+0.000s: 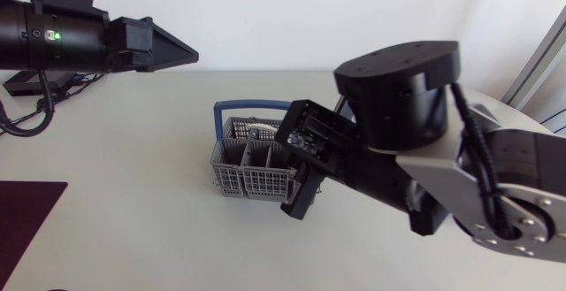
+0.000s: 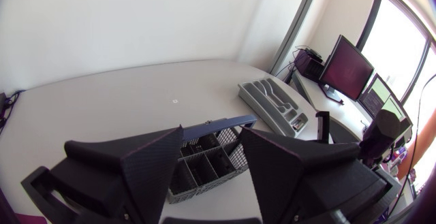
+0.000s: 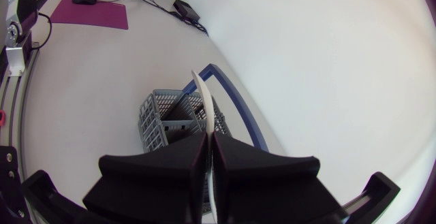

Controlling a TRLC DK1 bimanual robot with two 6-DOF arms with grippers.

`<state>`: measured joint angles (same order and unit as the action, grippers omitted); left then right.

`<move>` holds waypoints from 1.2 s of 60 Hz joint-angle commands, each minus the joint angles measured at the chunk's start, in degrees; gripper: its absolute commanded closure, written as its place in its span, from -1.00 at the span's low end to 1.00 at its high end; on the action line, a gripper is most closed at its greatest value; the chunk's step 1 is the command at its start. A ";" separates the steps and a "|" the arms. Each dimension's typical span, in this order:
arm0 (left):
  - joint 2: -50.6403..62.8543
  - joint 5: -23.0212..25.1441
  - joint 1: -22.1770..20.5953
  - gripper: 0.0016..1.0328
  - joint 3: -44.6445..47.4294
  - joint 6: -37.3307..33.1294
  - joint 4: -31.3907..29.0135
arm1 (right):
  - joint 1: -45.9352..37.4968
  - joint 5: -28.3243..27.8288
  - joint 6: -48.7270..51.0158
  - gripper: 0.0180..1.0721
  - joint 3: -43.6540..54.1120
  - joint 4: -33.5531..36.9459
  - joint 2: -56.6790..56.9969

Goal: Sort the cutlery from the basket into the organizer compartments.

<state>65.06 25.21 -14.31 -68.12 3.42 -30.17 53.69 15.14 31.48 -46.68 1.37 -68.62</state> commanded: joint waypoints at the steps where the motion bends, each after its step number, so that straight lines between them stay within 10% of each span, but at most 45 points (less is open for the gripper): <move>1: -1.42 -1.31 -0.11 -0.19 -1.23 -0.08 -0.41 | -1.22 -0.90 -0.90 0.89 2.29 2.50 4.28; 32: -3.27 -17.48 -4.50 -0.34 5.63 -12.91 1.26 | -43.58 -39.04 14.75 0.89 3.17 27.64 14.22; 72: -2.13 -25.12 -3.27 -0.90 10.20 -17.75 4.95 | -85.24 -51.87 56.58 0.89 -7.29 47.50 -13.82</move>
<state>62.30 0.56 -18.02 -59.07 -13.37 -25.76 -27.94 -36.21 80.55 -50.30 46.33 -77.95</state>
